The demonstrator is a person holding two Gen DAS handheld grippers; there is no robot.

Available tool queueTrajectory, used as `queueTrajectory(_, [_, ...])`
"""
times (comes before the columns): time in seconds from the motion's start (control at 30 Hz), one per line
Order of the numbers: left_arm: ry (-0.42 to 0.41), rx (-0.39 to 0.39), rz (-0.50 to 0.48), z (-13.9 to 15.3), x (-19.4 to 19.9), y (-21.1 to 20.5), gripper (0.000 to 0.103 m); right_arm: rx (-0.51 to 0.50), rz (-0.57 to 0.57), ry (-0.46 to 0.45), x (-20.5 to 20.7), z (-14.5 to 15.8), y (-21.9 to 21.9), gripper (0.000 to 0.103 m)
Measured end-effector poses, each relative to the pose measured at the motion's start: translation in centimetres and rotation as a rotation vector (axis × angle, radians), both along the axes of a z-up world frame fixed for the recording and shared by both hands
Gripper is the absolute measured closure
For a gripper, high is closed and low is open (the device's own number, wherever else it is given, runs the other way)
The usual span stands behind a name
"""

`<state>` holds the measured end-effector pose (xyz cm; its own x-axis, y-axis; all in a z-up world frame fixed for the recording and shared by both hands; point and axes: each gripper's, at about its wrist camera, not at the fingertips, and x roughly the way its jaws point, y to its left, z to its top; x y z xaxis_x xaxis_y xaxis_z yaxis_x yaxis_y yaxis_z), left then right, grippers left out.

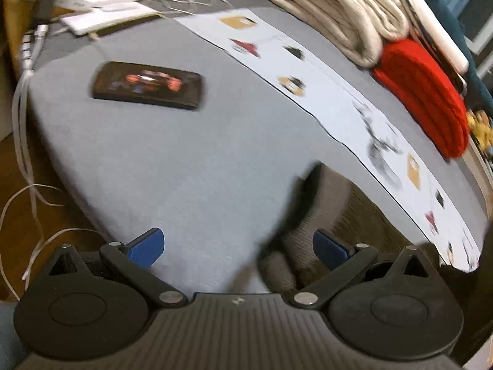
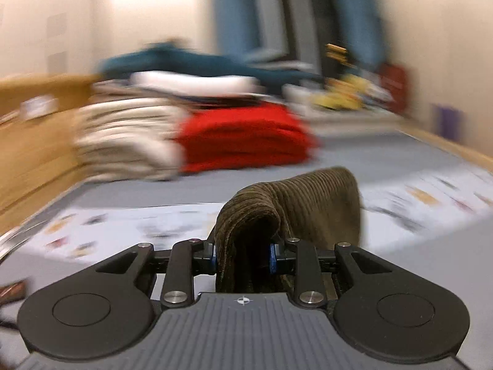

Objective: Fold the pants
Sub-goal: 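Grasp the folded corduroy pants edge with the right tool while the left tool grasps it too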

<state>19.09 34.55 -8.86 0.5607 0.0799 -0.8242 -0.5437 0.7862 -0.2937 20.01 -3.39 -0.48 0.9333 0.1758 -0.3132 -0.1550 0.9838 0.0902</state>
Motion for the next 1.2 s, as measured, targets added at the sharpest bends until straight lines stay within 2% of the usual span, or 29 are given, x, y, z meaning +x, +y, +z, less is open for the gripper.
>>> queueTrajectory(0.1, [0.026,-0.003,0.043,-0.7,-0.7,1.9,0.0,-0.089,0.267,-0.011,-0.7,-3.2,9.4,0.073])
queueTrajectory(0.13, [0.039,-0.011,0.048,-1.1,-0.8,2.3,0.0,-0.148,0.369,0.008,-1.2,-5.1,12.3,0.073])
queueTrajectory(0.17, [0.048,-0.019,0.048,-1.4,-0.7,2.5,0.0,-0.214,0.464,0.067,-1.7,-7.7,15.0,0.073])
queueTrajectory(0.23, [0.051,-0.035,0.036,-1.8,-0.7,2.5,0.0,-0.292,0.558,0.151,-2.3,-11.5,17.6,0.072])
queueTrajectory(0.3, [0.041,-0.031,0.009,-2.0,-0.6,2.3,0.0,-0.337,0.55,0.065,-3.8,-12.9,18.2,0.066])
queueTrajectory(0.33, [0.034,-0.026,-0.002,-2.0,-0.5,2.0,0.0,-0.308,0.562,0.075,-3.6,-12.6,17.9,0.064])
queueTrajectory(0.37, [0.028,-0.023,-0.015,-2.0,-0.3,1.7,0.0,-0.25,0.581,0.102,-3.2,-12.2,17.3,0.055])
queueTrajectory(0.4, [0.016,-0.025,-0.031,-1.8,-0.1,1.4,0.0,-0.187,0.608,0.137,-2.7,-11.6,16.5,0.041])
queueTrajectory(0.47, [-0.01,-0.036,-0.055,-1.6,0.0,0.8,0.0,-0.061,0.656,0.23,-2.1,-10.3,14.7,0.025])
queueTrajectory(0.53, [-0.054,-0.06,-0.086,-1.1,0.2,0.3,0.0,0.05,0.656,0.311,-2.1,-9.5,12.6,0.024])
queueTrajectory(0.6, [-0.106,-0.089,-0.119,-0.3,0.1,-0.2,0.0,0.114,0.59,0.325,-2.9,-8.7,9.4,0.025])
queueTrajectory(0.67, [-0.155,-0.081,-0.148,0.8,0.3,-1.2,0.0,0.094,0.497,0.265,-4.5,-7.9,6.3,0.025])
queueTrajectory(0.73, [-0.168,-0.047,-0.198,1.8,1.0,-2.6,0.0,0.014,0.421,0.205,-5.6,-7.2,4.0,0.025])
queueTrajectory(0.83, [-0.09,0.043,-0.272,1.9,2.8,-5.6,0.0,-0.029,0.344,0.185,-6.2,-6.8,0.7,0.025])
queueTrajectory(0.93, [0.057,0.15,-0.284,0.4,4.5,-8.1,0.001,0.024,0.269,0.215,-6.3,-7.4,-1.3,0.025])
queueTrajectory(0.97, [0.091,0.142,-0.287,-0.1,4.8,-8.5,0.005,0.042,0.248,0.229,-6.4,-7.7,-1.8,0.025])
queueTrajectory(1.0, [0.08,0.111,-0.303,-0.3,4.7,-8.7,0.043,0.056,0.229,0.237,-6.5,-8.1,-2.2,0.025])
queueTrajectory(1.03, [0.06,0.06,-0.338,-0.2,4.5,-8.8,0.066,0.06,0.217,0.239,-6.2,-8.8,-2.1,0.025])
queueTrajectory(1.07, [0.045,0.05,-0.339,0.3,4.2,-9.0,0.067,0.06,0.208,0.238,-6.3,-9.0,-2.2,0.025])
queueTrajectory(1.13, [-0.034,0.065,-0.349,2.0,3.2,-9.3,0.069,0.055,0.204,0.23,-5.8,-9.3,-2.0,0.025])
queueTrajectory(1.2, [-0.092,0.006,-0.354,3.5,2.1,-8.4,0.07,0.062,0.202,0.226,-6.0,-9.2,-2.5,0.025])
